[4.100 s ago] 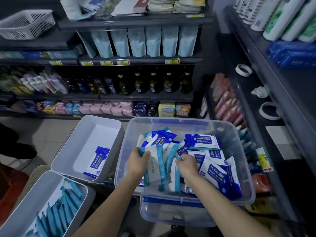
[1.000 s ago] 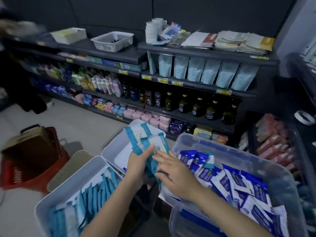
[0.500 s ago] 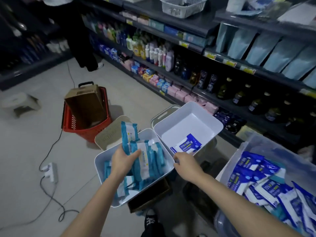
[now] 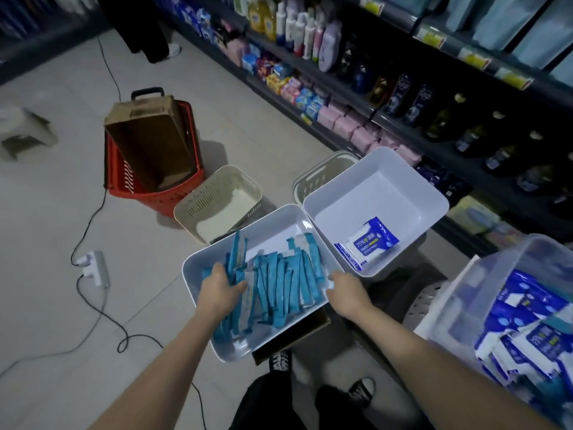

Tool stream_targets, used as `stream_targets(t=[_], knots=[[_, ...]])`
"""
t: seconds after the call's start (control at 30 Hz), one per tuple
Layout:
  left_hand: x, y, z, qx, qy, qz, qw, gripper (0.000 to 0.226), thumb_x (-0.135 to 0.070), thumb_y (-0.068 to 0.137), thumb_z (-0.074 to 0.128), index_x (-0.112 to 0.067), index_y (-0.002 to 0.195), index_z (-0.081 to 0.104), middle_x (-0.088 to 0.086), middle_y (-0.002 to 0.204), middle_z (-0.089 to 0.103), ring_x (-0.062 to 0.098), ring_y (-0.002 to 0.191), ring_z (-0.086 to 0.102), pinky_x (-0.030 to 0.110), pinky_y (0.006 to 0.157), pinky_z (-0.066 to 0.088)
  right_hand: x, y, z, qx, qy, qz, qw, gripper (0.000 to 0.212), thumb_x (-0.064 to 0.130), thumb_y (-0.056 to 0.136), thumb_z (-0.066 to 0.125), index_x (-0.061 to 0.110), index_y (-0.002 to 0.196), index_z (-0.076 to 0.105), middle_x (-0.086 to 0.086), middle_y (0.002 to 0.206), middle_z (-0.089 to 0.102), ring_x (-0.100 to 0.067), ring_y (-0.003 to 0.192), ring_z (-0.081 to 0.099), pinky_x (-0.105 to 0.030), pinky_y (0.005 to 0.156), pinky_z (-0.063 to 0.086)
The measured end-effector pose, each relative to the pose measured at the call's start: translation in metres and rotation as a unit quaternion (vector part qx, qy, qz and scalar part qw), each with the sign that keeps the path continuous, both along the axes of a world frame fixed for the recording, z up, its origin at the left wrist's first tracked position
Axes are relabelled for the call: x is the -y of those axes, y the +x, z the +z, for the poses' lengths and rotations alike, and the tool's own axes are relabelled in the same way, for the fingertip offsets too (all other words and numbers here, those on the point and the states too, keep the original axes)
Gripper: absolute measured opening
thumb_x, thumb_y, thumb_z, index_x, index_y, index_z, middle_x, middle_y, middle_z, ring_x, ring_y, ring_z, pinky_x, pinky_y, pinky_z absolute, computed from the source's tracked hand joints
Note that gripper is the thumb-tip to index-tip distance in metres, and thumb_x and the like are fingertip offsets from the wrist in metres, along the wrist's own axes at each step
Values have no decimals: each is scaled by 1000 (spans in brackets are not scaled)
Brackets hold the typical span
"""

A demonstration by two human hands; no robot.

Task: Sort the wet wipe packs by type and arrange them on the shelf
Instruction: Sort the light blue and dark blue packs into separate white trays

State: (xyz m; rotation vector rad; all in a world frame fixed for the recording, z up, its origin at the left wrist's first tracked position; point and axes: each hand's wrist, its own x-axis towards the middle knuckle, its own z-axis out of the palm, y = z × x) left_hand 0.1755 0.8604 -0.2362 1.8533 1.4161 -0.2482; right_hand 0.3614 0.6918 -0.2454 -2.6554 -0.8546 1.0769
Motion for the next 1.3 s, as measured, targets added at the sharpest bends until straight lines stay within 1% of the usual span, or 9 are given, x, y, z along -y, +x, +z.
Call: stream_targets(t=[0.17,0.33,0.53,0.67,0.87,0.97,1.07,1.17,1.3], knots=[[3,8,-7,4,-48,-66,997,46,-38,80,73,-19,106,40,1,104,59,20,89,59,31,71,48,8,-8,-13,-11,1,-33,999,30,19,95,48,3,116,62,-16,121,63,-31,115,56,-32,97,43],[5,8,4,40,6,-52,998,52,-39,79,73,-16,119,48,-2,111,54,14,92,53,27,75,44,14,-10,-7,-20,11,-53,998,27,12,92,51,8,116,63,-12,122,63,-27,114,57,-29,96,43],[23,34,34,79,42,-95,991,61,-44,83,68,-13,131,50,5,131,55,20,115,54,33,92,43,36,4,30,-17,71,-78,994,25,14,91,53,10,112,65,-9,115,66,-23,108,59,-26,92,44],[52,72,62,138,30,-150,979,60,-38,82,71,-12,133,51,4,135,55,18,122,53,32,100,42,68,21,71,28,132,-107,985,21,13,90,52,9,104,68,-10,108,67,-25,102,61,-31,90,47],[118,134,99,209,50,-260,941,48,-29,80,74,-12,122,58,2,118,64,10,97,59,26,86,47,150,48,126,81,219,-212,949,21,14,92,56,13,111,66,-3,109,66,-17,100,63,-27,87,49],[157,160,112,225,54,-330,915,51,-31,81,72,-13,126,55,2,122,62,14,105,60,29,90,48,202,56,136,91,243,-282,924,22,11,93,53,13,111,66,-1,106,66,-18,92,64,-20,74,49],[200,184,123,245,80,-400,879,53,-34,83,71,-13,128,54,4,123,61,18,111,58,29,93,45,256,65,133,118,221,-315,915,23,13,93,54,12,113,65,-4,115,66,-18,100,62,-27,86,48],[241,206,132,257,95,-464,843,54,-34,86,68,-12,132,52,4,127,59,18,114,55,21,90,39,313,71,126,135,157,-327,922,23,15,94,54,10,115,64,-9,121,63,-24,106,61,-31,89,47],[288,230,131,264,74,-490,828,49,-31,87,67,-11,129,53,6,125,60,19,113,58,27,92,45,377,77,116,134,100,-358,919,27,16,95,54,9,120,61,-11,125,61,-26,110,58,-31,90,46]])
